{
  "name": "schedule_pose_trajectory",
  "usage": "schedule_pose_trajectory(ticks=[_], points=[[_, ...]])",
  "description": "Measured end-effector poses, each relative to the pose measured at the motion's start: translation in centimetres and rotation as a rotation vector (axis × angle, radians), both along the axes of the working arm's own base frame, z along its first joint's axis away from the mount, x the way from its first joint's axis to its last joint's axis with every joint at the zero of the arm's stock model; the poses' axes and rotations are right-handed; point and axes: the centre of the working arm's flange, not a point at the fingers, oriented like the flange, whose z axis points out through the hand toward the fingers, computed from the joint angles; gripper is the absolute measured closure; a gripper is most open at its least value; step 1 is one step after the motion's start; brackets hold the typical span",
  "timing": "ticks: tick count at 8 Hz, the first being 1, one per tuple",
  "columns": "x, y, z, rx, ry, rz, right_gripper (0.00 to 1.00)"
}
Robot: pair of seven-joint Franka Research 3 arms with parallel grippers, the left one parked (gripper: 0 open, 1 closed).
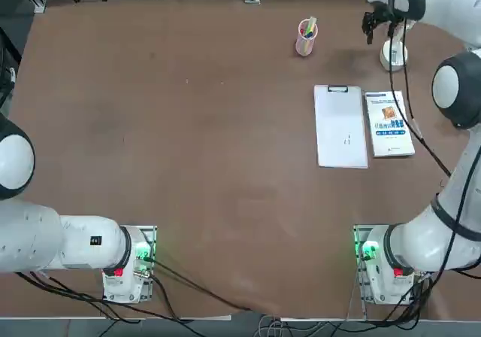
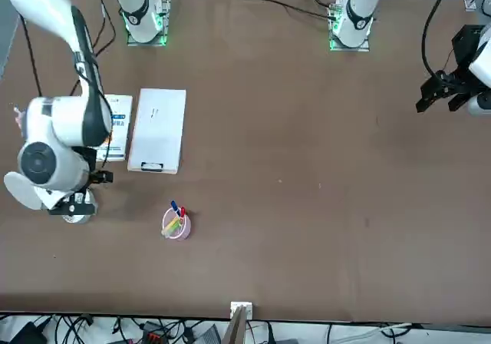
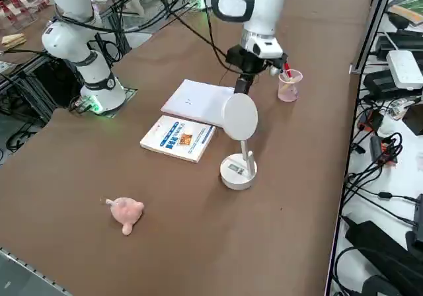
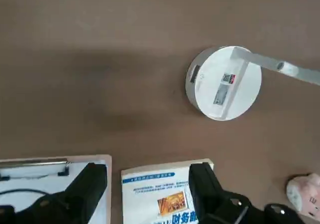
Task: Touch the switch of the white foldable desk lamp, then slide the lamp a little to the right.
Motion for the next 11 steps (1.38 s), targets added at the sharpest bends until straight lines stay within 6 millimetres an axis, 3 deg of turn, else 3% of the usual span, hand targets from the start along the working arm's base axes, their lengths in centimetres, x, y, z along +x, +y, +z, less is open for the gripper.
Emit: schedule_pose_trajectory(ticks=[4,7,11], points=[[-1.3,-1.2,-4.5,-0.07,-0.075,-0.008,0.0],[-2.3,-3.9,-7.5,-0.087,-0.134,0.044,0.0],[-1.6,-4.3,-8.7,-0.139,-0.184,0.157,0.0]])
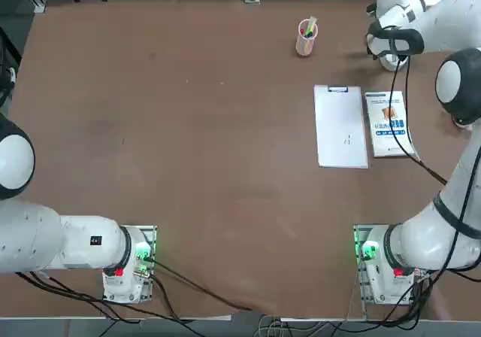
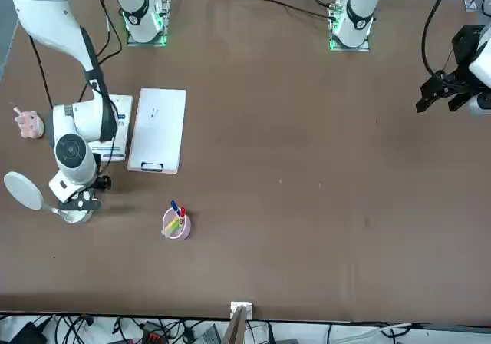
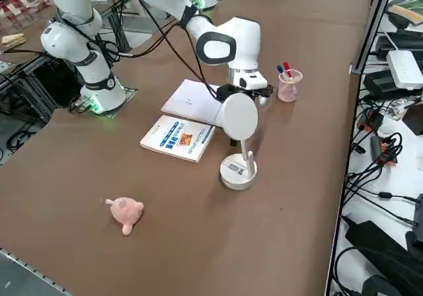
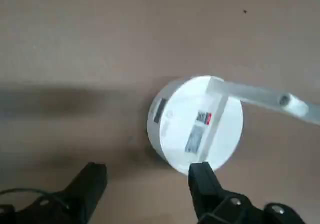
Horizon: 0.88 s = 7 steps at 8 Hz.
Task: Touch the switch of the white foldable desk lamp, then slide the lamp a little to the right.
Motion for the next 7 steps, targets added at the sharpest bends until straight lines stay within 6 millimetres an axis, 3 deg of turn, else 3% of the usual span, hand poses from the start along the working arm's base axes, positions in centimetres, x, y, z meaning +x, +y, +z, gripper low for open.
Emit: schedule_pose_trajectory(ticks=[2,7], points=[[0.4,-0.9,-1.5,0.005,-0.013,0.019,0.0],[1.3,-0.9,-3.0,-0.011,-0.008,0.043,0.0]])
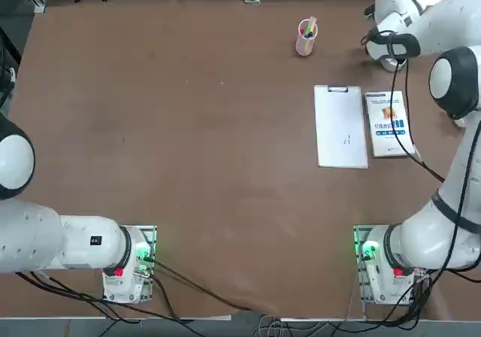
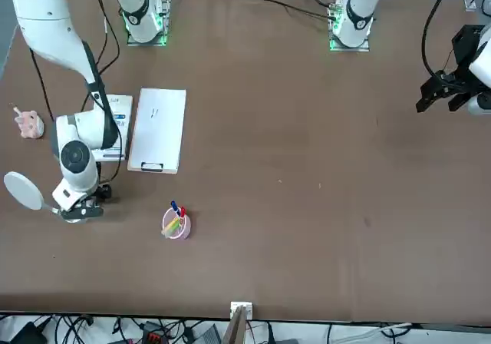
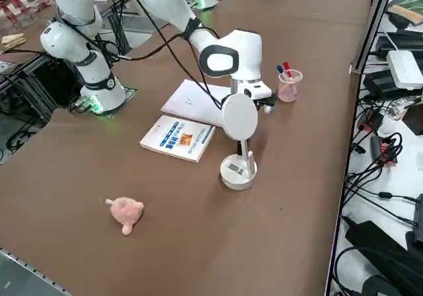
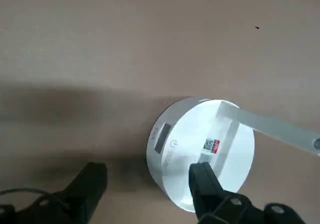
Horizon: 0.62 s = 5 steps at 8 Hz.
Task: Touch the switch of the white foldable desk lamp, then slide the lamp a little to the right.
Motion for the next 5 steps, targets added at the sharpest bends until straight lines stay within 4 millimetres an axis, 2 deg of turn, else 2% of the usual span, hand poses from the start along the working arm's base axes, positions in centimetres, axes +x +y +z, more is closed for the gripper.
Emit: schedule_pose_trajectory(ticks=[3,5], points=[[0.9,0.0,-0.7,-0.002,-0.008,0.004,0.0],[0.8,0.0,-1.8,-0.003,0.007,0.002,0.0]])
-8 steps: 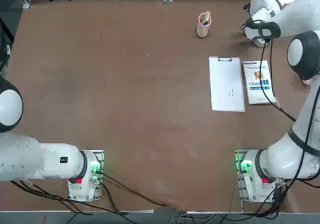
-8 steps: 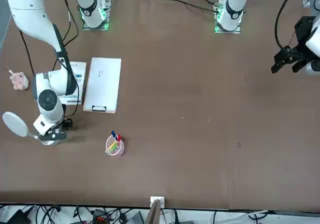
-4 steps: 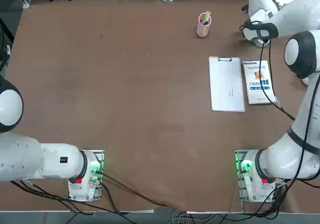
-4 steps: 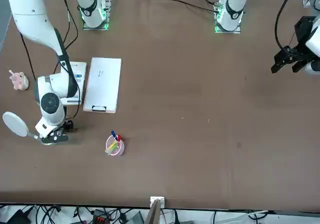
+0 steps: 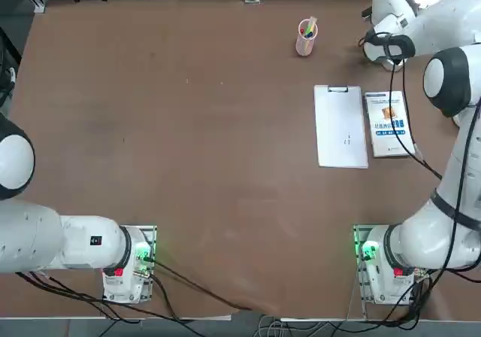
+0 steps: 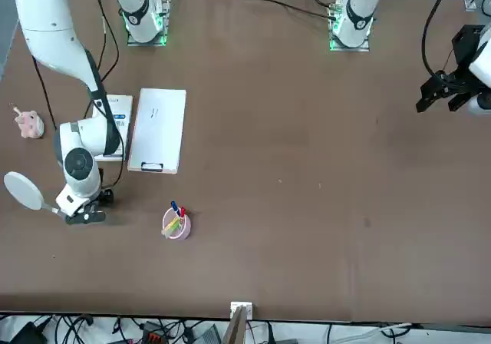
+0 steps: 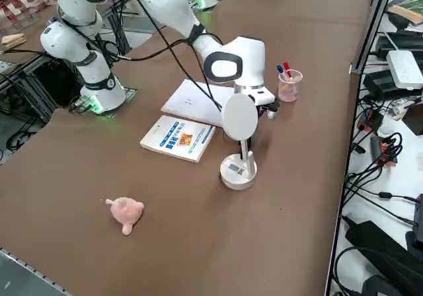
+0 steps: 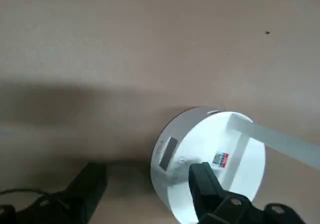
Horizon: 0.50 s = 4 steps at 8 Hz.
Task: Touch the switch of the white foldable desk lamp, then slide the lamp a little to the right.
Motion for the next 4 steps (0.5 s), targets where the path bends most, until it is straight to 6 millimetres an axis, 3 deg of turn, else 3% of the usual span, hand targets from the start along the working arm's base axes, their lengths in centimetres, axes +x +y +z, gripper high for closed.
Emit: schedule_pose_trajectory(ticks=[4], points=[[-0.04,-0.27,-0.34,-0.01,0.019,-0.012,0.0]])
